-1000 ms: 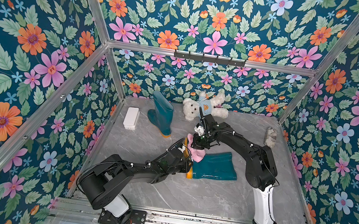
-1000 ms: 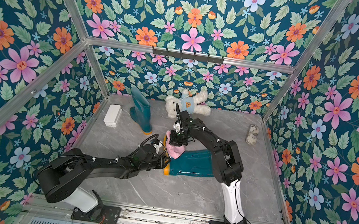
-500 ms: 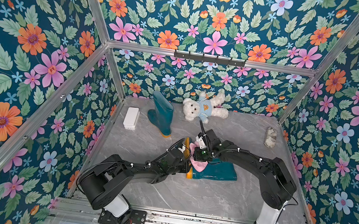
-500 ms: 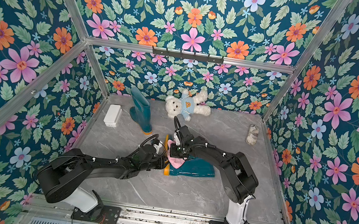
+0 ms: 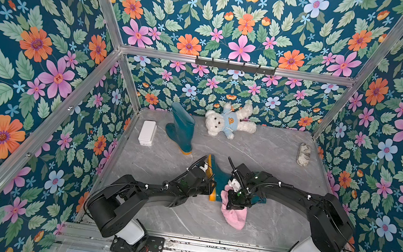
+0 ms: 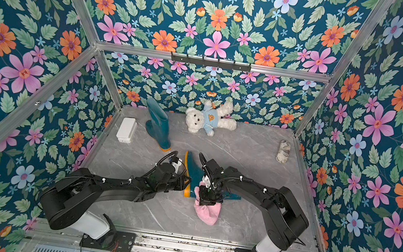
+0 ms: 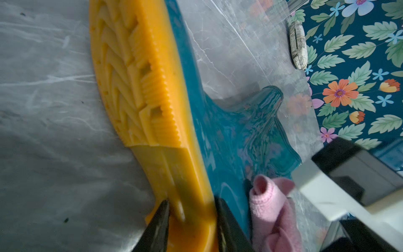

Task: Wipe the rubber boots with a cloth
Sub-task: Wipe the dirt off the rubber boot, then place the cleaning item at the center of the board.

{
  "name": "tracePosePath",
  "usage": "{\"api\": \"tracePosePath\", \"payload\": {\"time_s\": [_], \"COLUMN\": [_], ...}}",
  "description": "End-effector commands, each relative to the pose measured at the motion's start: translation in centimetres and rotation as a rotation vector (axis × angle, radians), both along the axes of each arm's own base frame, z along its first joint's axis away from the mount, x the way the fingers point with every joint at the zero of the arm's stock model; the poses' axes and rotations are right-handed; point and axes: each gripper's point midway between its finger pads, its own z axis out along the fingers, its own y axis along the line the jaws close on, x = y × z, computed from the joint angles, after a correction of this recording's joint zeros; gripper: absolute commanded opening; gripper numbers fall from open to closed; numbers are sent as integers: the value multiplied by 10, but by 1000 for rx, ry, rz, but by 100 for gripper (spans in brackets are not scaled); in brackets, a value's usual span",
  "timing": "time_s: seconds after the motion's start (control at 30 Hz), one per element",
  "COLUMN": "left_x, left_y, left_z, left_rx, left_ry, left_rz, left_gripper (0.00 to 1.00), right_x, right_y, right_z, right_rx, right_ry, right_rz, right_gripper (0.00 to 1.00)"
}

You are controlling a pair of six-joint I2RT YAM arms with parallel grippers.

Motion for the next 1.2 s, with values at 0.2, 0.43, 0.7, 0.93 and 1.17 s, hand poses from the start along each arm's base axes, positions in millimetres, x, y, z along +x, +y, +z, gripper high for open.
{"api": "tracePosePath", "payload": {"time_s": [0.2,0.43,0.7,0.93,1.17], "left_x": [-36,-34,-34,-34,-33], "left_y": [52,50,50,49,50], "left_z": [-47,-43,-45,-47,-45], "left_rx": [275,271,277,277,280], "left_ry": [173,163,166,168,165], "left_rz": [18,12,6,4,8], "left_gripper": [37,38,38,38,38], "right_x": [64,114,132,144,149], "right_y": [-119,-208,-267,-285,-288], "right_z": [67,86,47,8,-15], "right_rx": [-108,-158,-361,-480,-509], "right_ry": [-121,-221,-201,-128,-90], "right_rz": [-294,-572,-678,-666,-652], "right_gripper": [0,0,0,0,16]}}
